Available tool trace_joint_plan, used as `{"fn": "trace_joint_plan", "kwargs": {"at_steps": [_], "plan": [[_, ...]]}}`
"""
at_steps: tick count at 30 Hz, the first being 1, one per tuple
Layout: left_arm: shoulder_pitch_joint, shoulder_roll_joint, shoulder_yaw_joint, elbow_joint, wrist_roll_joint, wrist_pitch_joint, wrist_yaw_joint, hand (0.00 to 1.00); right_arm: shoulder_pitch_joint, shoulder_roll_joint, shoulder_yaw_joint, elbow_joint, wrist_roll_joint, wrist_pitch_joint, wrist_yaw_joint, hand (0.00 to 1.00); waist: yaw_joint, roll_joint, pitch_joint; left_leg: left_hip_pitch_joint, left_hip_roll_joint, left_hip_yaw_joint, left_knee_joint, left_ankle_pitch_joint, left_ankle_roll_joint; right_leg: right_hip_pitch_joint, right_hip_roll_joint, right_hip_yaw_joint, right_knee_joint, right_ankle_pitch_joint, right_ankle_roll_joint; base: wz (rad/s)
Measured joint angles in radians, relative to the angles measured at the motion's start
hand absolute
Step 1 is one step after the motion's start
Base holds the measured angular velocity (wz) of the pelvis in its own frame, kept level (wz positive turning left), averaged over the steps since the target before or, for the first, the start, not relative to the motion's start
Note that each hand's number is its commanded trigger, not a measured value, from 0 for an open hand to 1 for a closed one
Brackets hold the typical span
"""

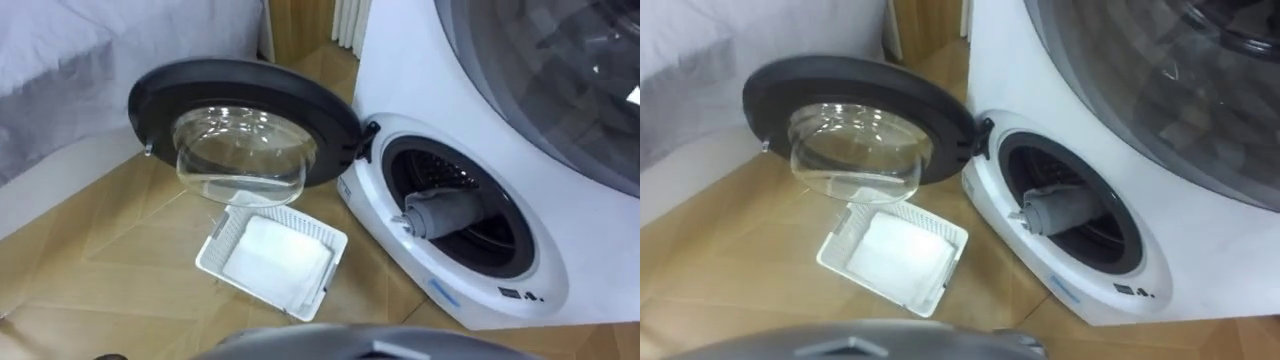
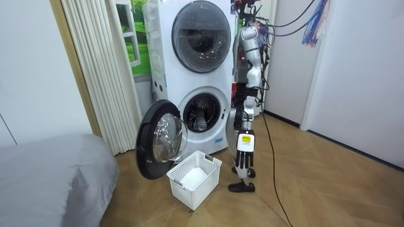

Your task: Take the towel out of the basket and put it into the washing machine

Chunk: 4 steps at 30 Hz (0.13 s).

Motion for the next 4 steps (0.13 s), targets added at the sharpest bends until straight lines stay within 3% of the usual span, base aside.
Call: {"fn": "trace_joint_plan", "kwargs": {"at_steps": [4], "plan": [[-0.004, -0.012, 0.007, 0.003, 0.005, 0.03, -0.015, 0.0, -0.011, 0.003, -0.001, -0.003, 0.0, 0.019, 0.0, 0.0, 0.001, -0.002, 0.0014, 0.006, 0.0, 0.002, 0.003, 0.0, 0.0, 0.007, 0.001, 0.002, -0.003, 0.0, 0.0, 0.0]]}}
